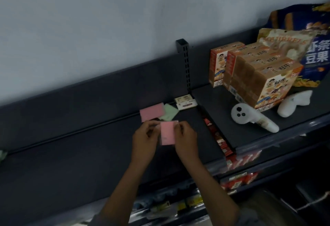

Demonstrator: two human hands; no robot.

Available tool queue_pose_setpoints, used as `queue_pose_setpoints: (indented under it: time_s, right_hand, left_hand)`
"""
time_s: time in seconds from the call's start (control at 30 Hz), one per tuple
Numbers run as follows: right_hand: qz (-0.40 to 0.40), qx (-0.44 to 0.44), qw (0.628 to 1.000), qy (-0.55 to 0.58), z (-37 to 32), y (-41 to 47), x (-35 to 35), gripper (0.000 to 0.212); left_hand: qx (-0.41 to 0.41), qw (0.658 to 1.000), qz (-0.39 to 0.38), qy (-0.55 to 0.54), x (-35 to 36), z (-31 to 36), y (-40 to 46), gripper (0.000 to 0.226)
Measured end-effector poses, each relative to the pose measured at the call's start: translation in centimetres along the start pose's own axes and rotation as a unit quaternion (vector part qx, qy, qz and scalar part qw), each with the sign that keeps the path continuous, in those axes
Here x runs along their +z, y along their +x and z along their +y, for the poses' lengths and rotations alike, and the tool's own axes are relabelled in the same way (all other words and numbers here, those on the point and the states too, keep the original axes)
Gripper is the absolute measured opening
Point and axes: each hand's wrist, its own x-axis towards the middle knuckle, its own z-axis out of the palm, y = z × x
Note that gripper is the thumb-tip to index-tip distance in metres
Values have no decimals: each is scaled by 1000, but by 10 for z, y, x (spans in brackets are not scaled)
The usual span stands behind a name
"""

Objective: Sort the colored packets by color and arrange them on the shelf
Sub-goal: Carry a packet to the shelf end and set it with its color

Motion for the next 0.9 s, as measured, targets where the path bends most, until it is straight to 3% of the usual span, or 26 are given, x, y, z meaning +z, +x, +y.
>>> queue_pose_setpoints:
  time_s: [0.43, 0.9]
  right_hand:
    - [-67, -21, 998, -7, -27, -40, 85, 29]
    - [-193, -74, 978, 6, -73, -160, 239, 23]
  left_hand:
    - [-35, 997, 64, -25, -82, -33, -39, 29]
    - [-78, 972, 221, -22, -262, -88, -123, 19]
